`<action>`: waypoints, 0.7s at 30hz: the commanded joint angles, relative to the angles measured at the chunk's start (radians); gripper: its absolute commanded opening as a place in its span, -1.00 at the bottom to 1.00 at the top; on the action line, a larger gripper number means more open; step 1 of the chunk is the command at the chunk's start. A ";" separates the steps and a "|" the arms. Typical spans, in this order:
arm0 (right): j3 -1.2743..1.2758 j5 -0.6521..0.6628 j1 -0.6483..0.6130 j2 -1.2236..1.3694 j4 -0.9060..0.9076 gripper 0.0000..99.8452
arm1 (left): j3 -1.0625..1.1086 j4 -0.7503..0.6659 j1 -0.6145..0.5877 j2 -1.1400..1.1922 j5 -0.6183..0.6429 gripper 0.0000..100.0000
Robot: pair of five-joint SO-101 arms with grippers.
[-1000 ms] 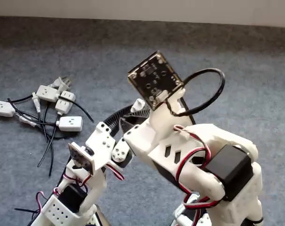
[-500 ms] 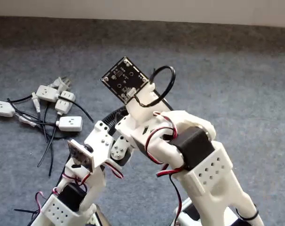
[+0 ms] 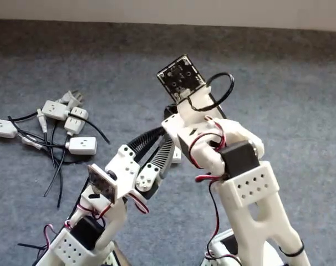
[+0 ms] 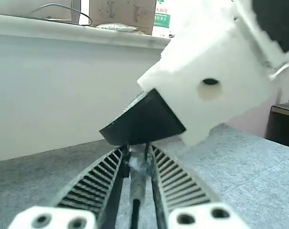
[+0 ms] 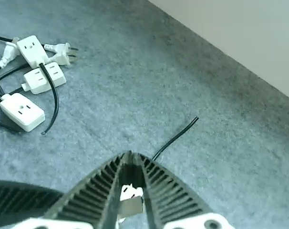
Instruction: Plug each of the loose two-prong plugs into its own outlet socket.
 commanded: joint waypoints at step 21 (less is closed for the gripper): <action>-0.440 0.005 0.289 0.021 0.294 -0.99 | 0.015 0.084 -0.211 -0.007 0.006 -0.99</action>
